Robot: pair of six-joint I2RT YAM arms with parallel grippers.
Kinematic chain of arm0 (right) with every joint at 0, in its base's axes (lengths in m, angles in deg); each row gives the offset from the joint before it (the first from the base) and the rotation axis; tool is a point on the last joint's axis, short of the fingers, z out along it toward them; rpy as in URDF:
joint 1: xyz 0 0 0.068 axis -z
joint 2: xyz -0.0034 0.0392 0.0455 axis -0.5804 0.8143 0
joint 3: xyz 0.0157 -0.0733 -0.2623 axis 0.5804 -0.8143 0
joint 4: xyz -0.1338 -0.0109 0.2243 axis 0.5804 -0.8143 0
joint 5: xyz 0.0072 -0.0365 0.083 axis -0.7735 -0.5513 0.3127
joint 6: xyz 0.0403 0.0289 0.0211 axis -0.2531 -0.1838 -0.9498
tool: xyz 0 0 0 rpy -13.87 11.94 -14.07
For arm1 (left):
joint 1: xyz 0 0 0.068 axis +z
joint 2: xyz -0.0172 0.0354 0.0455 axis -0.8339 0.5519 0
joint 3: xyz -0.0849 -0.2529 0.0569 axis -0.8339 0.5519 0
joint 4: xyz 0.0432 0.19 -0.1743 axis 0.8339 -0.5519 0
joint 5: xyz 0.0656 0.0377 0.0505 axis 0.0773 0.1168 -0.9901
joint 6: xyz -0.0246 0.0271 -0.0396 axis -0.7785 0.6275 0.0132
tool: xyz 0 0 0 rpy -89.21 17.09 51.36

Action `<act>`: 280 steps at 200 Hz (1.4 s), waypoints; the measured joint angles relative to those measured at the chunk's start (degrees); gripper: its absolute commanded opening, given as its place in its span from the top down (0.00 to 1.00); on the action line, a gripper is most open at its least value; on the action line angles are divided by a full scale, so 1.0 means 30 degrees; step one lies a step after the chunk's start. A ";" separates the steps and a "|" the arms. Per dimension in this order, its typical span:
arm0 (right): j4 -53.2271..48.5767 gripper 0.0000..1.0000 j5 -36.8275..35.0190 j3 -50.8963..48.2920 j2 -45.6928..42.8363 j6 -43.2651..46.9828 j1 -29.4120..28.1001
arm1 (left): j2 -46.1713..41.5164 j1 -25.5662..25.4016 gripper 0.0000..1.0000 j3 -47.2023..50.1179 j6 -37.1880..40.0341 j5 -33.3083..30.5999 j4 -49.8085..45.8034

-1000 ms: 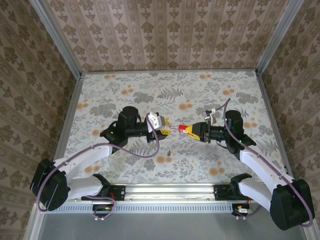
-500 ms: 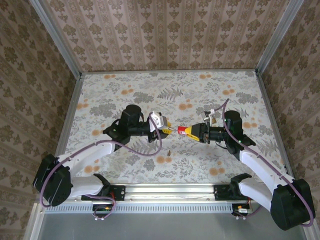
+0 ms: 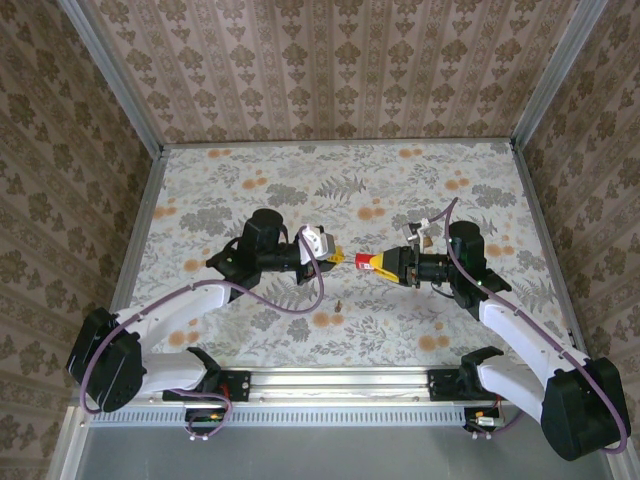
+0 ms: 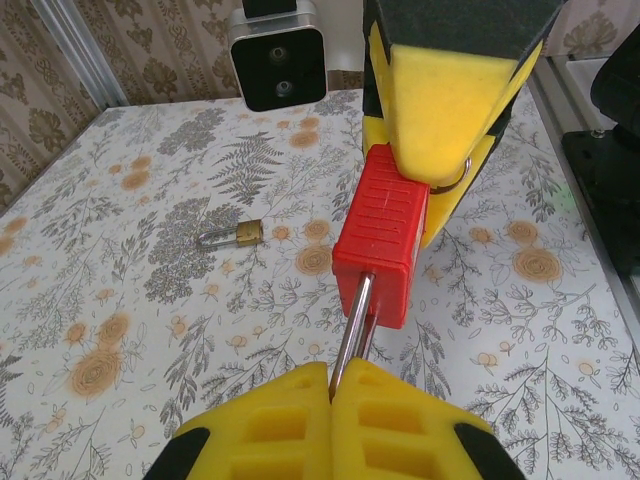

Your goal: Unlock with the key

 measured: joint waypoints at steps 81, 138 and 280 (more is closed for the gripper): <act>-0.0452 0.85 -0.0015 0.0000 -0.0503 0.0226 0.0073 | -0.0685 0.0153 1.00 0.0153 0.0561 -0.0495 -0.0437; -0.1035 0.85 0.0051 0.0000 -0.0772 0.0648 0.0350 | -0.0889 0.0284 1.00 0.0240 0.0714 -0.1027 -0.0787; -0.1311 0.86 0.0117 0.0007 -0.0838 0.0699 0.0554 | -0.1508 0.0627 0.49 0.0401 0.0415 -0.2426 -0.1064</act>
